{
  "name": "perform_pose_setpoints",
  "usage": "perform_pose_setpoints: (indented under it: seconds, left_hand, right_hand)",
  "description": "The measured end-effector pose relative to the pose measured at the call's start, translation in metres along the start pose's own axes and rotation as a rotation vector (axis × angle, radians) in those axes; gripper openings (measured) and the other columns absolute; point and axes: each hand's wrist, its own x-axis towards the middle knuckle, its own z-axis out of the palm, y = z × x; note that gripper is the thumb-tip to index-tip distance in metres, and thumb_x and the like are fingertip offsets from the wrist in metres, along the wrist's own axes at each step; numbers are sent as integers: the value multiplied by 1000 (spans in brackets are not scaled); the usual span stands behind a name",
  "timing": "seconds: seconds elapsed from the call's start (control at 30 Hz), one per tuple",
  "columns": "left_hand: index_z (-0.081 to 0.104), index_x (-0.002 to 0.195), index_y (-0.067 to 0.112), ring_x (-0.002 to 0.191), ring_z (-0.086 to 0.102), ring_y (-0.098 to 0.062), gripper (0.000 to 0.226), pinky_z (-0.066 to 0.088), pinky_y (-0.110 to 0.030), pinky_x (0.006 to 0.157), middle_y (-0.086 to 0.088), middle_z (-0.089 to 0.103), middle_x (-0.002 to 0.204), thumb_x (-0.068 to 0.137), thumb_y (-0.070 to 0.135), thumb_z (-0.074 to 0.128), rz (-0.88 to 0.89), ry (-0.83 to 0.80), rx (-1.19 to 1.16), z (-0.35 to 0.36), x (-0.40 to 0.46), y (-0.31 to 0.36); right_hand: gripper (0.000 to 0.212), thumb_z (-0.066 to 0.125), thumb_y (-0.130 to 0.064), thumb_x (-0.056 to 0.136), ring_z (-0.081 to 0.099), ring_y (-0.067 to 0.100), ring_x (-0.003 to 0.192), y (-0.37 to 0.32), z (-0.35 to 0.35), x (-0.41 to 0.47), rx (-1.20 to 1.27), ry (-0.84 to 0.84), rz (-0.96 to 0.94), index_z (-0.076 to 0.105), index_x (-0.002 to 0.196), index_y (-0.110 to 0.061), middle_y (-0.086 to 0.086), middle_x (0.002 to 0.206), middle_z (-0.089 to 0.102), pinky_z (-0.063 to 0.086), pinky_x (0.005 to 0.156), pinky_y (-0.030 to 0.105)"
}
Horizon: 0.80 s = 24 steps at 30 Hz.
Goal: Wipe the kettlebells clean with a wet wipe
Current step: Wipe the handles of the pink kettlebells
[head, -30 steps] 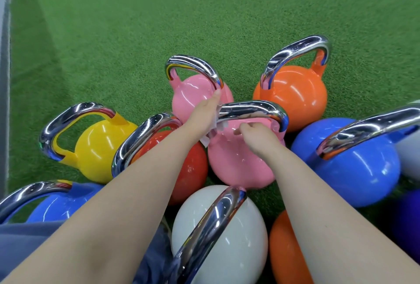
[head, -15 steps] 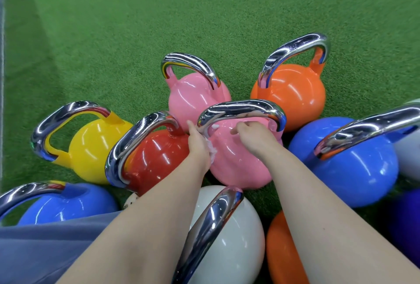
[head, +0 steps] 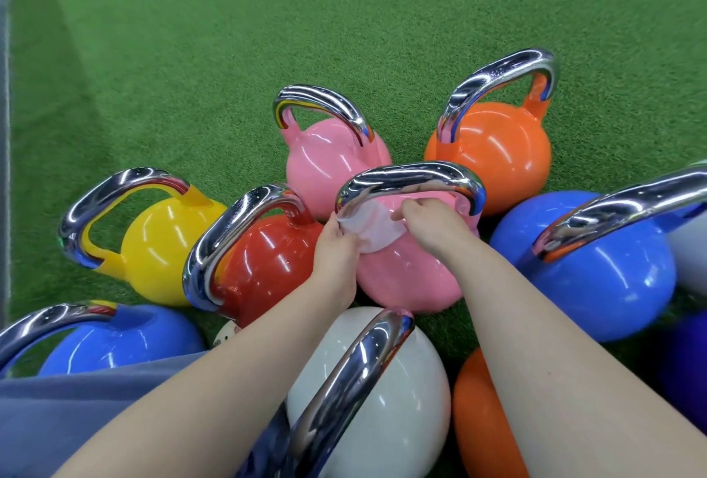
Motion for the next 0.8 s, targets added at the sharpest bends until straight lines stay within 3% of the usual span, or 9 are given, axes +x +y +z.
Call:
perform_pose_setpoints:
  seconds: [0.1, 0.27, 0.37, 0.53, 0.67, 0.7, 0.8]
  left_hand:
    - [60, 117, 17, 102, 63, -16, 39, 49, -28, 89, 0, 67, 108, 83, -1, 57, 81, 96, 270, 1, 4, -11]
    - [61, 112, 19, 87, 62, -11, 37, 48, -19, 72, 2, 67, 100, 78, 21, 73, 6, 235, 334, 12, 25, -14]
    - [63, 109, 16, 92, 62, -14, 34, 49, -25, 82, 1, 66, 98, 77, 23, 74, 34, 233, 389, 9, 26, -17]
    - [63, 109, 9, 93, 63, -20, 35, 52, -33, 84, -2, 67, 98, 77, 18, 74, 24, 208, 508, -8, 20, -11]
    - [63, 114, 3, 95, 65, -31, 36, 53, -45, 87, -14, 67, 104, 80, 14, 69, -116, 268, 375, -32, 1, -10]
    - [62, 113, 2, 95, 64, -34, 37, 53, -47, 87, -17, 67, 104, 80, 16, 70, -150, 234, 324, -39, -6, -9]
    - [63, 95, 14, 90, 65, -28, 7, 51, -41, 88, -12, 68, 95, 88, 15, 61, -200, 14, 222, -53, -33, 5]
  right_hand:
    - [35, 38, -26, 94, 55, 34, 111, 1, 0, 0, -6, 6, -2, 62, 112, -8, 16, 117, 61, 45, 91, 37]
    - [41, 29, -23, 96, 45, 31, 121, 0, -3, -1, -63, 11, -12, 56, 123, -9, 14, 134, 50, 37, 98, 36]
    - [41, 27, -20, 97, 43, 32, 123, -1, -3, 0, -75, 8, -22, 56, 125, -8, 15, 136, 48, 34, 101, 36]
    - [42, 31, -23, 96, 44, 31, 123, -2, -4, 1, -47, -12, -17, 57, 125, -7, 15, 135, 49, 33, 101, 35]
    - [34, 41, -22, 95, 49, 33, 120, -4, -3, -15, 48, -56, 2, 58, 120, -5, 17, 129, 54, 41, 96, 35]
    - [34, 39, -20, 97, 47, 31, 123, -4, -4, -19, 39, -57, -6, 59, 121, -6, 15, 133, 51, 38, 98, 34]
    - [32, 38, -18, 98, 39, 25, 128, -4, -7, -38, 43, -27, 1, 59, 121, -11, 8, 143, 41, 31, 100, 29]
